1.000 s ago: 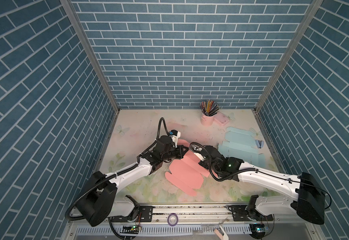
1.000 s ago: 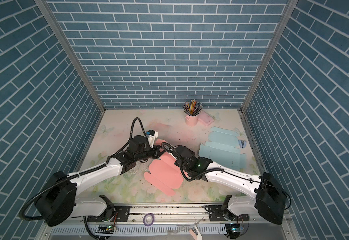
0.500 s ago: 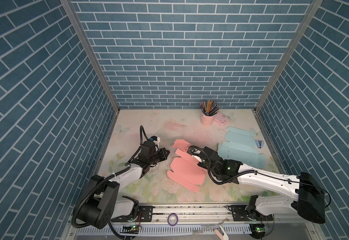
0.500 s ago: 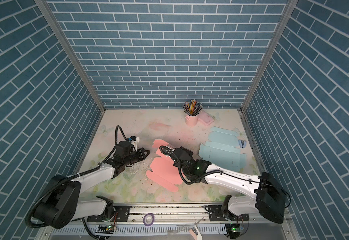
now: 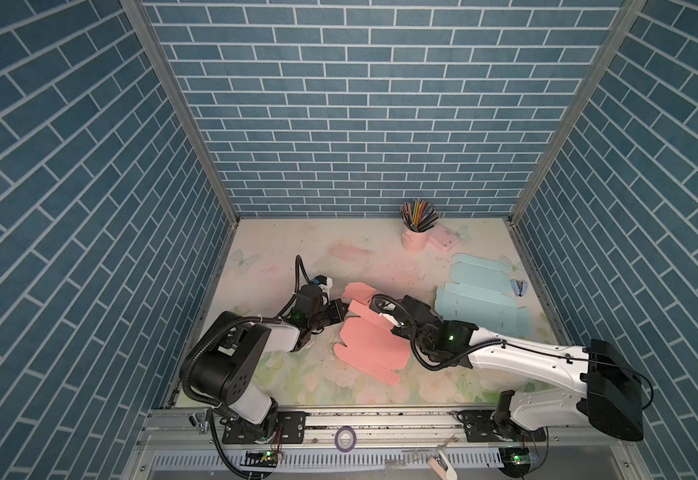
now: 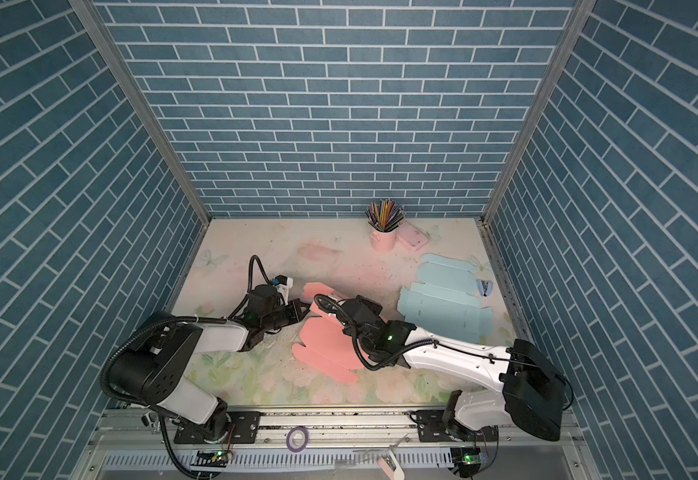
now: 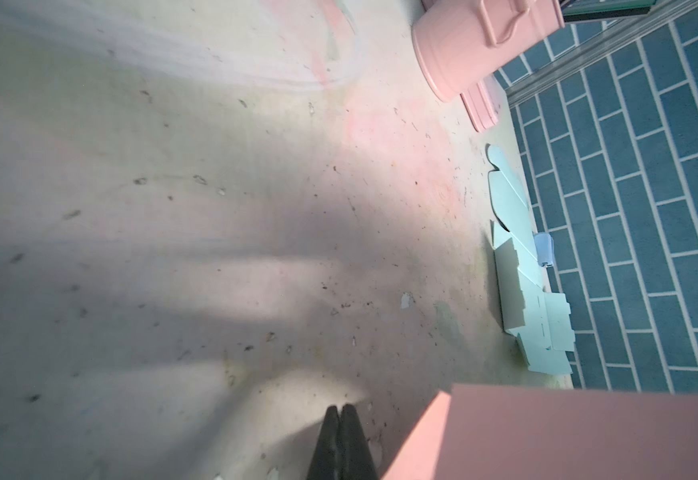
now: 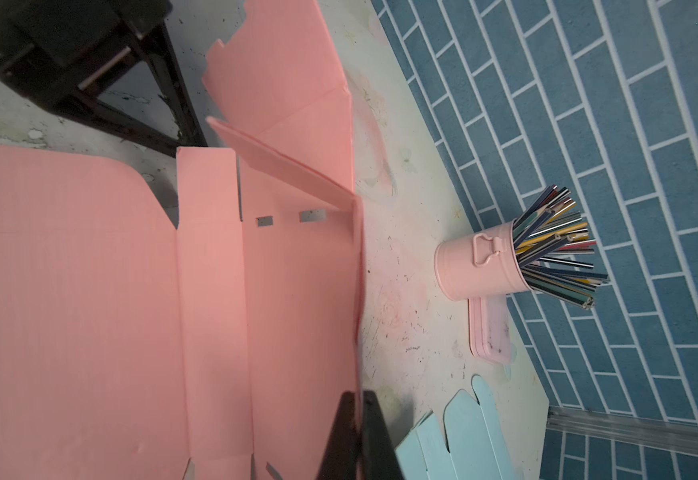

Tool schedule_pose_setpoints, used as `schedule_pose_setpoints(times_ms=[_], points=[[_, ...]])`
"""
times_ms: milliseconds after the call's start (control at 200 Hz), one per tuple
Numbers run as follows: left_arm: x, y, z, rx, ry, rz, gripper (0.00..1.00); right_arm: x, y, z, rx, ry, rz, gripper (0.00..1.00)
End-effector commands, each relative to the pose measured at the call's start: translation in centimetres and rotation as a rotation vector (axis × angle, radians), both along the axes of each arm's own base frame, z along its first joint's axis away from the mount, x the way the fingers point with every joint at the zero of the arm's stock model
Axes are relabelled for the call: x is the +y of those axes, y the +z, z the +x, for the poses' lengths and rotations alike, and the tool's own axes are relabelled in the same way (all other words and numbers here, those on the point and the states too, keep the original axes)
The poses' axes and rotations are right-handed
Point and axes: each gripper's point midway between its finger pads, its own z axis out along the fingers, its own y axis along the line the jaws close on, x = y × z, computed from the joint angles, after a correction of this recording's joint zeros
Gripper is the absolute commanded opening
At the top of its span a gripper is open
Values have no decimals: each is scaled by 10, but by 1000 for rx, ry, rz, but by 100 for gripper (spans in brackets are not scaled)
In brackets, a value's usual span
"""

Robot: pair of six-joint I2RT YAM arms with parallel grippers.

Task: Fold the paper box

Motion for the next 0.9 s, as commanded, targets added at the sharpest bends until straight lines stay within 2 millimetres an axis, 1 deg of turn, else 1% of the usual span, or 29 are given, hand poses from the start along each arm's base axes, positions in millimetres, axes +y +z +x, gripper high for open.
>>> schedule_pose_setpoints(times_ms=[0, 90, 210, 295, 400, 520, 590, 680, 745, 825, 895], points=[[-17, 18, 0, -71, -32, -72, 0, 2, 2, 3, -21, -14, 6, 0], [-21, 20, -5, -83, -43, -90, 0, 1, 0, 2, -21, -15, 4, 0], [-26, 26, -17, -93, -69, -99, 0, -2, -2, 2, -25, -18, -10, 0], [-26, 28, -26, -101, -80, -63, 0, -4, -3, 2, -29, -17, -19, 0], [-35, 30, -35, -106, -115, -3, 0, -3, -3, 2, -34, -12, -15, 0], [-50, 34, -43, -120, -154, 2, 0, 0, -5, 2, -42, 5, -25, 0], [-51, 33, -45, -117, -153, -3, 0, 0, -4, 3, -57, 14, -28, 0], [-46, 33, -48, -116, -141, -10, 0, -1, -3, 3, -89, 36, -40, 0], [-37, 35, -51, -116, -132, -1, 0, -1, -3, 2, -121, 63, -64, 0], [-22, 40, -54, -122, -113, 21, 0, 1, -3, 3, -153, 91, -94, 0], [-6, 47, -56, -127, -86, 50, 0, 4, -6, 6, -181, 101, -139, 0]])
